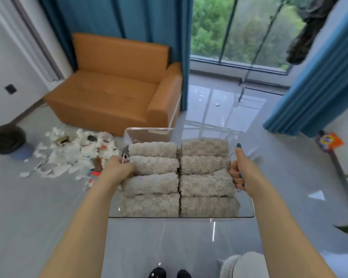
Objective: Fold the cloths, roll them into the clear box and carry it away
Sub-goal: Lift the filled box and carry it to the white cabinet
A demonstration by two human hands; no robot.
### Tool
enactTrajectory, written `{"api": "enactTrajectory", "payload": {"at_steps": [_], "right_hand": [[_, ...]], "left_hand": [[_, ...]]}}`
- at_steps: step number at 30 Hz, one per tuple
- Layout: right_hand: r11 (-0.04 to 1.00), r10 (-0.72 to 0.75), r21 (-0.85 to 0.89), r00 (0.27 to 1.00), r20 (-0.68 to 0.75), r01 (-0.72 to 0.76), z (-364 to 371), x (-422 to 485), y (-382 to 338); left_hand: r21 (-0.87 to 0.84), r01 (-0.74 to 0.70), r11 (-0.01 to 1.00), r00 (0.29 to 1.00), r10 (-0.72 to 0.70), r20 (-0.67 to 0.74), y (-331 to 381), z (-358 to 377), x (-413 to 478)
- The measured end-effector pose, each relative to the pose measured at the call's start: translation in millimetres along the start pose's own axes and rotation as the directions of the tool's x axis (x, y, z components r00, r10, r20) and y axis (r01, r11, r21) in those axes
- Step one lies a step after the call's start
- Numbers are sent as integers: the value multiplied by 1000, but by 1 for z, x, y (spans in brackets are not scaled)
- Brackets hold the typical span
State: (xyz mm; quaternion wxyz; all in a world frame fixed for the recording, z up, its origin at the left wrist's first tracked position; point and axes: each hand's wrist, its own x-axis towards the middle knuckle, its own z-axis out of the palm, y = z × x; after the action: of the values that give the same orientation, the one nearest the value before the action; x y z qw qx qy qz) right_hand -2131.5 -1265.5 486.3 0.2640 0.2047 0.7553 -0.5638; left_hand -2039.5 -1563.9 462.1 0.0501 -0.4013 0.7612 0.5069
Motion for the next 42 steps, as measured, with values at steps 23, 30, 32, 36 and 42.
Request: {"api": "enactTrajectory", "payload": {"at_steps": [23, 30, 32, 36, 42], "right_hand": [[792, 20, -466, 746, 665, 394, 430, -151, -36], [716, 136, -518, 635, 760, 467, 535, -204, -6], [685, 166, -539, 616, 770, 490, 562, -211, -1], [643, 207, -562, 588, 782, 521, 617, -218, 2], [598, 252, -564, 535, 807, 569, 714, -223, -10]], "left_hand": [[-656, 203, 727, 606, -620, -499, -263, -318, -139], [-692, 225, 686, 453, -703, -549, -335, -373, -177], [-720, 219, 659, 420, -729, -540, -351, -384, -178], [-747, 223, 626, 373, -763, -528, -376, -404, -168], [-771, 217, 599, 297, -793, -532, -400, -465, -130]]}}
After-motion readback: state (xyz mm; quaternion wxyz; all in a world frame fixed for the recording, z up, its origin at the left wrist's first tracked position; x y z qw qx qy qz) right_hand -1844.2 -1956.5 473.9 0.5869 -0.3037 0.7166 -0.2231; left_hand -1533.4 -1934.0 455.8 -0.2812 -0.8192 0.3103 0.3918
